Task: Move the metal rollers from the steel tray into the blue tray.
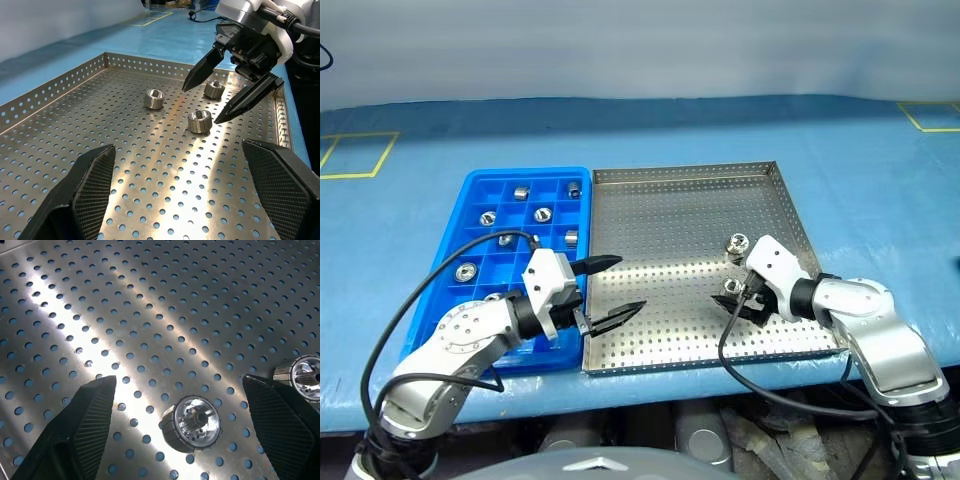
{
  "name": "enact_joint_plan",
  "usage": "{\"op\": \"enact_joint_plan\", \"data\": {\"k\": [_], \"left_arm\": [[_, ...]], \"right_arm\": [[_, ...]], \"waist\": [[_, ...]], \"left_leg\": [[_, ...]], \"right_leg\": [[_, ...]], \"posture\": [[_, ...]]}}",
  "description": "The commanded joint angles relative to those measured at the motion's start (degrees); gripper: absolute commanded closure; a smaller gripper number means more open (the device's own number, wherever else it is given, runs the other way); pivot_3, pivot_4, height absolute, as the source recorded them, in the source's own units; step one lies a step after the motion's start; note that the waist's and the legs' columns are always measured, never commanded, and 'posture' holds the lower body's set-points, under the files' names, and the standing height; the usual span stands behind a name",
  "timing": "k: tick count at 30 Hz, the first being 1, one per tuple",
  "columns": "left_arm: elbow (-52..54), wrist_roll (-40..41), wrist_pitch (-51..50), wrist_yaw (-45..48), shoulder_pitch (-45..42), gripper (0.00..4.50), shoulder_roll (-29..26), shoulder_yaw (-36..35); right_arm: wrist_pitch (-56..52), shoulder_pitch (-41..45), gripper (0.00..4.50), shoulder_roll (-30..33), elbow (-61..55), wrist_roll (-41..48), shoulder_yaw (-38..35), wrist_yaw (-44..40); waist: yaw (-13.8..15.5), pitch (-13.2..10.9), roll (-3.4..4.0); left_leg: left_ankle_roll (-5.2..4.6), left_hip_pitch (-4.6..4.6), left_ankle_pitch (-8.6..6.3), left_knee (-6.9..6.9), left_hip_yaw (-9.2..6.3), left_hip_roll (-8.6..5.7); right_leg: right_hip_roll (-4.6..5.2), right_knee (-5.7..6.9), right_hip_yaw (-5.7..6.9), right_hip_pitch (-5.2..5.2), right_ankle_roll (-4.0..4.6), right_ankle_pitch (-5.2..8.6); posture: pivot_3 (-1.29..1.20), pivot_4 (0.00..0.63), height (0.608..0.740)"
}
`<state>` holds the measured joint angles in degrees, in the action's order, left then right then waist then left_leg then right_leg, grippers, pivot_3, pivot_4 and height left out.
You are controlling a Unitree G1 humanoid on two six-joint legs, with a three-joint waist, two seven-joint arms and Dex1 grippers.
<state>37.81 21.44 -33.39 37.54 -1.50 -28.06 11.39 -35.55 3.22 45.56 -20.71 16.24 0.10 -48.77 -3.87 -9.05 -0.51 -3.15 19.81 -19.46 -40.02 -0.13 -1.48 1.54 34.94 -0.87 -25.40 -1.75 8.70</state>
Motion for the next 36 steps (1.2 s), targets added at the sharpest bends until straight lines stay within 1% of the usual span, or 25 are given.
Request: {"op": "enact_joint_plan", "data": {"k": [1, 12, 15, 20, 22, 24, 30, 33, 36], "left_arm": [[0.9, 0.8, 1.3, 0.2, -0.1, 0.11, 0.3, 0.3], [0.9, 0.1, 1.8, 0.0, 0.1, 0.11, -0.3, 0.1], [0.8, 0.0, 1.9, -0.1, 0.1, 0.08, -0.5, 0.0], [0.8, -0.2, 1.9, -0.1, 0.1, 0.08, -0.6, 0.0], [0.7, -0.3, 2.0, -0.1, 0.1, 0.08, -0.6, -0.1], [0.6, -0.3, 2.0, 0.0, 0.1, 0.08, -0.7, -0.2], [1.2, 0.5, 1.9, -0.2, 0.7, 0.08, -0.8, -1.7], [3.0, 1.2, 1.0, -3.0, 2.4, 0.08, -0.5, -6.1], [5.8, 2.8, -0.3, -5.9, 5.9, 0.08, -0.7, -13.2]], "right_arm": [[0.7, 1.0, 0.27, -0.5, 2.4, -0.5, 1.1, 0.1], [2.4, 3.1, 0.27, -1.8, 10.2, -2.9, 3.4, 0.9], [3.0, 3.7, 0.89, -2.9, 11.4, -2.7, 2.9, 1.4], [3.9, 3.6, 2.46, -3.3, 12.1, -3.3, 3.1, 1.9], [4.1, 3.7, 2.46, -3.5, 12.2, -3.3, 3.1, 2.0], [4.4, 3.8, 2.67, -3.7, 12.2, -3.0, 3.0, 1.9], [6.7, 5.4, 2.69, -5.0, 10.5, -3.4, 3.2, 2.7], [9.8, 8.4, 2.69, -7.8, 8.5, -2.6, 3.4, 2.7], [10.8, 13.1, 2.69, -11.1, 7.8, -2.0, 5.0, 2.1]], "waist": [[0.0, 0.0, 0.0], [0.1, 0.0, 0.01], [0.1, 0.0, 0.01], [0.1, 0.0, 0.01], [0.1, 0.0, 0.01], [0.1, 0.0, 0.01], [0.1, 0.0, 0.01], [-0.1, 0.0, 0.02], [-0.1, 0.0, 0.02]], "left_leg": [[0.0, 0.0, 0.0, 0.0, 0.0, 0.0], [0.0, -0.01, 0.0, 0.0, 0.01, 0.0], [0.01, 0.0, 0.0, 0.0, 0.01, 0.0], [0.01, 0.0, 0.0, 0.0, 0.01, 0.0], [0.01, -0.01, 0.0, 0.0, 0.01, 0.0], [0.01, -0.01, 0.0, 0.0, 0.01, 0.0], [0.01, -0.01, 0.01, 0.0, 0.01, 0.0], [0.03, -0.02, 0.02, 0.0, 0.02, 0.03], [0.11, -0.02, 0.06, 0.0, 0.01, 0.09]], "right_leg": [[0.0, 0.0, 0.0, 0.0, 0.02, -0.01], [0.0, 0.01, -0.01, -0.01, 0.05, -0.04], [0.0, 0.0, -0.02, 0.0, 0.08, -0.06], [0.0, 0.01, -0.02, 0.0, 0.07, -0.06], [0.0, 0.01, -0.02, 0.0, 0.08, -0.07], [0.0, 0.01, -0.02, 0.0, 0.12, -0.1], [0.0, 0.01, -0.02, -0.01, 0.11, -0.09], [-0.02, 0.03, -0.04, -0.03, 0.1, -0.1], [0.0, 0.06, -0.05, -0.06, 0.06, -0.12]], "posture": [[-0.15, 0.15, 0.74], [-0.14, 0.15, 0.74], [-0.14, 0.15, 0.74], [-0.14, 0.15, 0.74], [-0.14, 0.15, 0.74], [-0.14, 0.15, 0.74], [-0.13, 0.15, 0.74], [-0.11, 0.15, 0.74], [-0.07, 0.15, 0.74]]}}
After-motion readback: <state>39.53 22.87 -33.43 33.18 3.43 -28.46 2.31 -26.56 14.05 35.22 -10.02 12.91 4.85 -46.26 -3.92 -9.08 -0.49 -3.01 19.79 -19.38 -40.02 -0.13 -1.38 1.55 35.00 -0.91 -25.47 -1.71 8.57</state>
